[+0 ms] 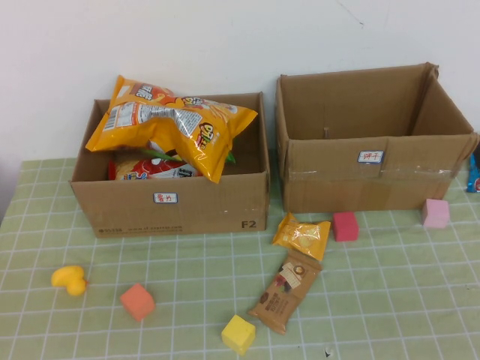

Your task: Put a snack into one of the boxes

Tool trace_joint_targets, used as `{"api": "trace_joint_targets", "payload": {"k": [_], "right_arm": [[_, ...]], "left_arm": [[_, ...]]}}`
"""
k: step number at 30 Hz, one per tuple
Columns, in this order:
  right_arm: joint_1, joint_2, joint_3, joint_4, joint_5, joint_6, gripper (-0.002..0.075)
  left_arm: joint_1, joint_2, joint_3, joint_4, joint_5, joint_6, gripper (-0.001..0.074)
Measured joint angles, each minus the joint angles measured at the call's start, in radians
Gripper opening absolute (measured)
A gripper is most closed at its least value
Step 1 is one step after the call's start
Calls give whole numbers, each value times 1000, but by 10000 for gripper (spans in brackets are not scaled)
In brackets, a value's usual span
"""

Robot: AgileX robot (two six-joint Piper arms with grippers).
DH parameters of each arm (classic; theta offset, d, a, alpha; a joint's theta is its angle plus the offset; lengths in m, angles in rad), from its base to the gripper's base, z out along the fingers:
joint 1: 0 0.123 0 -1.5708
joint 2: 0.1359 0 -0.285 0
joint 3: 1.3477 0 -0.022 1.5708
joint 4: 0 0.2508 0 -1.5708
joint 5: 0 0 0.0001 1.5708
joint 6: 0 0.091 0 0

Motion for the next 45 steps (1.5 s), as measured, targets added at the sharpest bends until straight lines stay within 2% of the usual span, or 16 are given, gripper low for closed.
{"api": "trace_joint_targets", "payload": {"k": [2, 3, 6, 9, 13, 16, 19, 27, 45], "right_arm": [[-49, -6, 46, -35, -17, 53, -2], [-123, -9, 88, -73, -26, 104, -2], [-229, -19, 142, -110, -38, 135, -2], [-274, -40, 165, -178, -40, 199, -2], [-273, -44, 166, -291, -5, 361, -2], [-273, -44, 166, -315, 4, 404, -2], [-269, -44, 166, -320, 25, 419, -2], [-166, -44, 165, -323, 76, 450, -2], [-161, -44, 161, -298, 89, 452, -2]], "left_arm": [[0, 0, 0, 0, 0, 0, -3], [0, 0, 0, 0, 0, 0, -3], [0, 0, 0, 0, 0, 0, -3], [0, 0, 0, 0, 0, 0, -3], [0, 0, 0, 0, 0, 0, -3], [0, 0, 0, 0, 0, 0, -2], [0, -2, 1, 0, 0, 0, -3], [0, -2, 1, 0, 0, 0, -2], [0, -2, 4, 0, 0, 0, -2]]}}
